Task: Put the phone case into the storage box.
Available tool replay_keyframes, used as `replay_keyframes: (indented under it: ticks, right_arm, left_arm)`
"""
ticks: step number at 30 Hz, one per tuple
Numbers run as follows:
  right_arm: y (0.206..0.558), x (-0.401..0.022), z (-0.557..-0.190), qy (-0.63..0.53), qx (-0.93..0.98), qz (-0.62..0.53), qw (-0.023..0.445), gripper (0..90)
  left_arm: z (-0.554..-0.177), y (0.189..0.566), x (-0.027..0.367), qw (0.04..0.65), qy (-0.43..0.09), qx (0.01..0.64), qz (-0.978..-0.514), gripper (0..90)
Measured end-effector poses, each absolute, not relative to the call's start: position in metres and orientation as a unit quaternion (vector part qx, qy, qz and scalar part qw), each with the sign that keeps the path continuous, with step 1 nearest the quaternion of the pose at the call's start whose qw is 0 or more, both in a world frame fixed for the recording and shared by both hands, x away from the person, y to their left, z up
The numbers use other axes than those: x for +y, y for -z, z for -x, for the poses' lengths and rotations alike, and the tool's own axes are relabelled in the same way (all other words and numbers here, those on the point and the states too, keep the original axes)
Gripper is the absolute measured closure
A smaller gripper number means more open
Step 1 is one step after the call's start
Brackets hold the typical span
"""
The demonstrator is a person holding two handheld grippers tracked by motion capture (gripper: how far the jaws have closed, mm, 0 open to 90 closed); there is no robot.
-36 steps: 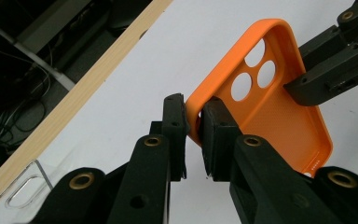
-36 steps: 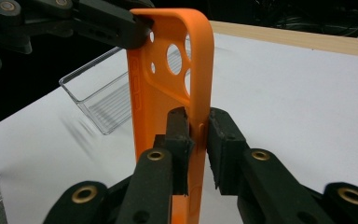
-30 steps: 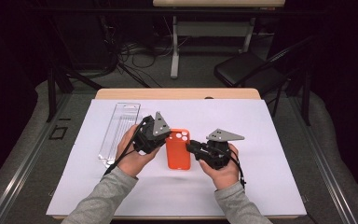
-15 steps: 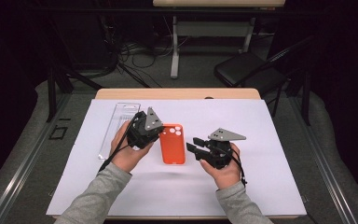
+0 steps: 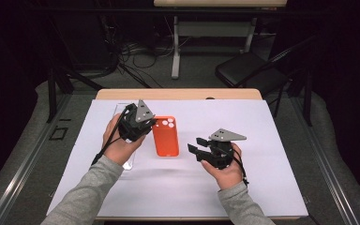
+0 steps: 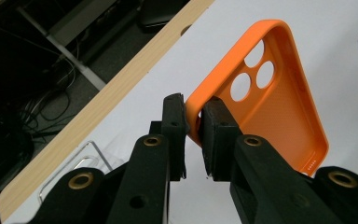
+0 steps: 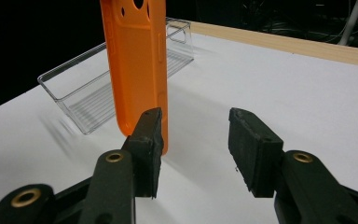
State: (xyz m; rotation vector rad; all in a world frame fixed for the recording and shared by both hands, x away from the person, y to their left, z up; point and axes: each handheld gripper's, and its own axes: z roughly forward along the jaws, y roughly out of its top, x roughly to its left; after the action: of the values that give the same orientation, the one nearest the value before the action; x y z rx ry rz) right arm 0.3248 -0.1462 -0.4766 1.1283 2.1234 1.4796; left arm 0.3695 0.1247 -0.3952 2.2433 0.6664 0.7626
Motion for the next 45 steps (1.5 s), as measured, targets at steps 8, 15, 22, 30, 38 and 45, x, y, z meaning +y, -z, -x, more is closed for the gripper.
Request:
replay_keyframes:
  ticks: [8, 15, 22, 30, 38, 45]
  right_arm:
    - [0.477, -0.147, -0.325, -0.516, 0.743, -0.396, 0.157, 55.7]
    - [0.478, -0.147, -0.326, -0.516, 0.742, -0.399, 0.155, 56.2]
    - [0.479, -0.148, -0.326, -0.514, 0.742, -0.402, 0.155, 56.5]
    - [0.48, -0.149, -0.327, -0.513, 0.742, -0.404, 0.156, 56.6]
    - [0.48, -0.148, -0.327, -0.511, 0.742, -0.405, 0.157, 56.5]
    - [0.481, -0.147, -0.327, -0.506, 0.746, -0.4, 0.163, 55.6]
  left_arm:
    - [-0.375, 0.392, 0.133, 0.335, -0.286, 0.269, -0.856, 81.0]
    - [-0.378, 0.389, 0.138, 0.332, -0.289, 0.274, -0.855, 80.9]
    - [-0.382, 0.386, 0.145, 0.341, -0.296, 0.274, -0.849, 80.8]
    - [-0.39, 0.383, 0.157, 0.352, -0.303, 0.271, -0.843, 80.7]
    - [-0.401, 0.382, 0.171, 0.363, -0.309, 0.275, -0.835, 80.6]
    - [-0.411, 0.374, 0.183, 0.361, -0.326, 0.276, -0.829, 80.7]
